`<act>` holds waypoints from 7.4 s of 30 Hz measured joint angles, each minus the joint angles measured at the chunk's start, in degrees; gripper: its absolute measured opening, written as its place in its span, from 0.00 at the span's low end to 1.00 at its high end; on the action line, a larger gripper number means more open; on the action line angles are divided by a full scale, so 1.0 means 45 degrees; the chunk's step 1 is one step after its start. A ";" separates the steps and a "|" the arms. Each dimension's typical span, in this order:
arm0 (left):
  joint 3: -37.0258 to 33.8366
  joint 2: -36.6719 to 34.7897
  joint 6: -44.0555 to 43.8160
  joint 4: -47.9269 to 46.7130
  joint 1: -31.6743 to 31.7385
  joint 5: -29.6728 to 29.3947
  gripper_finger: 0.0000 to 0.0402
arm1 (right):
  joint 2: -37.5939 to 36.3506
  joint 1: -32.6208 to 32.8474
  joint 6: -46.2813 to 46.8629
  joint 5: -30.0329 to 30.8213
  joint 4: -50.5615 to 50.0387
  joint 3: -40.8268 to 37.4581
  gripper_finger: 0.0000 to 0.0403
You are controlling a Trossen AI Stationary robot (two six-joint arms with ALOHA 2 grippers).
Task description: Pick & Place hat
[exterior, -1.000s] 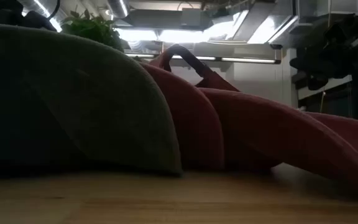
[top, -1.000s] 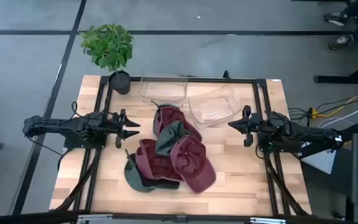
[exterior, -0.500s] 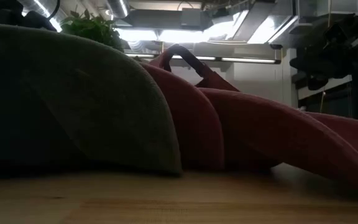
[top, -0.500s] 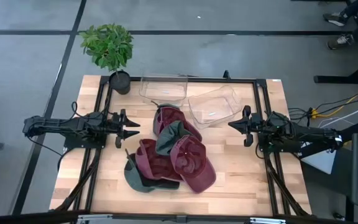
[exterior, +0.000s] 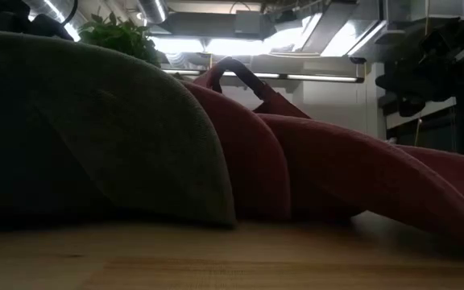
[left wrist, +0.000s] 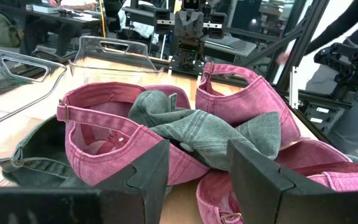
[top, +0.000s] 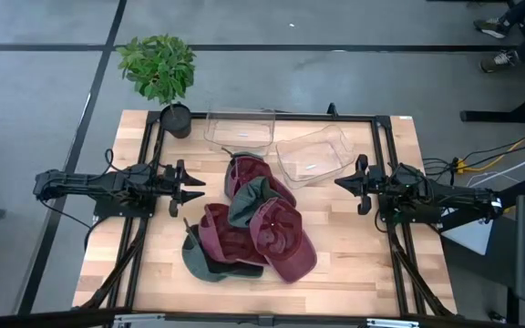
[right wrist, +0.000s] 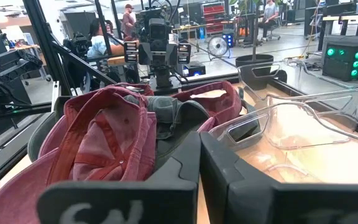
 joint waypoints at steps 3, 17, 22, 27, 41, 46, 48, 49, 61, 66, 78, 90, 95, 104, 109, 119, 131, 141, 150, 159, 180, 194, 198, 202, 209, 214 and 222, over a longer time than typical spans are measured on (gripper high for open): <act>0.0000 0.0003 0.0004 0.0001 0.0000 0.0000 0.39 | 0.0000 0.0000 0.0000 0.0000 -0.0004 0.0004 0.02; 0.0000 0.0000 0.0001 -0.0001 0.0002 0.0002 0.39 | 0.0764 0.0039 -0.0002 -0.0005 -0.0414 0.2550 0.02; 0.0000 0.0001 0.0003 0.0001 0.0000 -0.0002 0.39 | 0.2409 0.0039 -0.0005 -0.0005 -0.2766 0.5953 0.02; 0.0000 0.0005 0.0004 0.0001 -0.0002 0.0003 0.39 | 0.5087 0.0044 -0.0005 -0.0005 -0.5787 0.9486 0.02; 0.0000 0.0002 0.0002 -0.0001 0.0002 0.0001 0.39 | 1.2509 0.1094 -0.0005 -0.0003 -0.7333 1.4031 0.02; 0.0000 0.0000 0.0006 -0.0001 -0.0001 0.0002 0.39 | 1.3955 0.2247 -0.0008 -0.0005 -0.6021 1.4026 0.02; 0.0000 0.0002 -0.0003 0.0003 0.0001 0.0003 0.39 | 1.4539 0.2678 0.0146 -0.0010 -0.4853 1.4022 0.02; 0.0000 0.0000 0.0002 -0.0002 -0.0002 -0.0002 0.39 | 1.4816 0.2881 0.0657 -0.0020 -0.4256 1.4029 0.02; 0.0000 0.0000 0.0002 -0.0001 0.0002 -0.0002 0.39 | 1.7355 0.3570 0.6559 -0.0107 -0.1522 1.4799 0.02; 0.0000 0.0002 0.0004 0.0003 -0.0001 0.0002 0.39 | 1.7742 0.3570 0.5331 -0.0112 -0.1577 1.4915 0.02; 0.0000 0.0000 0.0002 0.0000 0.0000 -0.0002 0.39 | 1.7680 0.3573 0.1388 -0.0816 -0.3831 1.4920 0.02; 0.0000 0.0002 0.0002 0.0001 0.0003 -0.0002 0.39 | 1.7680 0.3570 0.0226 0.0289 -0.6839 1.4920 0.28; 0.0000 0.0005 0.0002 0.0002 0.0001 -0.0002 0.39 | 1.7757 0.3570 -0.0325 0.1748 -0.7118 1.4920 0.50; 0.0000 0.0004 0.0004 0.0001 0.0000 -0.0002 0.39 | 1.8860 0.3564 -0.0956 0.3308 -0.7230 1.4920 0.63; 0.0000 0.0001 0.0003 0.0003 0.0002 -0.0002 0.39 | 1.9562 0.3565 -0.1083 0.3159 -0.7142 1.4920 0.62; 0.0000 0.0000 0.0001 -0.0002 -0.0002 -0.0002 0.39 | 2.0453 0.3565 -0.1066 0.3002 -0.7103 1.4920 0.44; 0.0000 0.0000 0.0005 0.0002 0.0003 0.0001 0.39 | 2.0057 0.3570 -0.0160 0.3511 -0.7664 1.4909 0.07; 0.0000 0.0004 -0.0002 -0.0002 0.0002 -0.0002 0.39 | 1.7928 0.3570 -0.0558 0.5658 -0.7433 1.4906 0.05; 0.0000 0.0000 0.0002 -0.0002 -0.0002 -0.0002 0.39 | 1.5243 0.3551 -0.1478 0.5683 -0.5441 1.4906 0.03; 0.0000 0.0000 0.0002 0.0002 0.0003 -0.0033 0.39 | 1.3037 0.3551 -0.2385 0.5450 -0.4131 1.4906 0.03; -0.0015 0.0000 -0.1559 0.1237 0.0003 0.0024 0.39 | 1.2585 0.3555 -0.1293 0.4941 0.1215 1.4906 0.03; -0.0015 0.0005 -0.7776 0.1980 -0.0002 -0.2270 0.39 | 1.2581 0.3551 -0.1025 0.6524 0.1923 1.4906 0.03; -0.0015 0.0062 -0.8381 0.2055 0.0027 -0.2507 0.39 | 1.2580 0.3551 -0.1005 0.6683 0.1992 1.4906 0.03; -0.0015 0.0087 -0.9089 0.2602 0.0027 -0.2633 0.39 | 1.2582 0.3551 -0.1022 0.6686 0.1992 1.4906 0.03; 0.0165 0.0614 -0.9160 0.5238 0.0027 -0.3241 0.39 | 1.2580 0.3434 -0.1001 0.6674 0.1995 1.4906 0.03; 0.1125 0.1327 -0.8898 0.5654 0.0027 -0.3194 0.39 | 1.2581 0.3211 -0.1025 0.6661 0.1863 1.4906 0.03; 0.3354 0.3500 -0.6044 0.5646 0.0027 -0.2894 0.39 | 1.2584 0.2705 -0.0703 0.5845 0.1856 1.4906 0.03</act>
